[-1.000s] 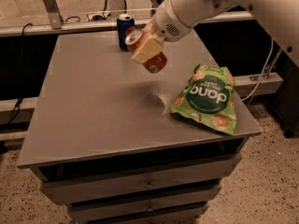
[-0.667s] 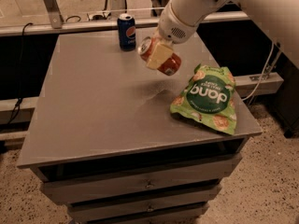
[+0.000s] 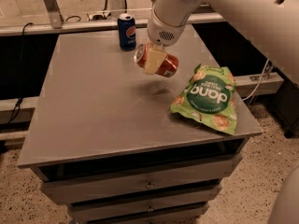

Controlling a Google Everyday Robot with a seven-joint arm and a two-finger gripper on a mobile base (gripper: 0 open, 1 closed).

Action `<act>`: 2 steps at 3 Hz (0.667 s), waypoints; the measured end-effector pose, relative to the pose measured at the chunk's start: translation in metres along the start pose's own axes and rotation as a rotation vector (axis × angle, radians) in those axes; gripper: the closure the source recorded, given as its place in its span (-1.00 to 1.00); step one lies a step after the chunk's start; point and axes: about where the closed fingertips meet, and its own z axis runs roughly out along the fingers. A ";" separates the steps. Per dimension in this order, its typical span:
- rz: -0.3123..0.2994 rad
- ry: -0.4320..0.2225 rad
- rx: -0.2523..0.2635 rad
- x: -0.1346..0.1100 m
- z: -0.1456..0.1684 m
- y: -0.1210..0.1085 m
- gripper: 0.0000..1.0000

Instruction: Knock coke can over

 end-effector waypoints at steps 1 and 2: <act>-0.042 0.003 -0.016 -0.017 0.005 0.006 -0.27; -0.073 -0.006 -0.025 -0.030 0.005 0.012 -0.74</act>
Offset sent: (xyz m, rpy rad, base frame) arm -0.0163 0.0444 0.0046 -0.0174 -0.0003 0.1139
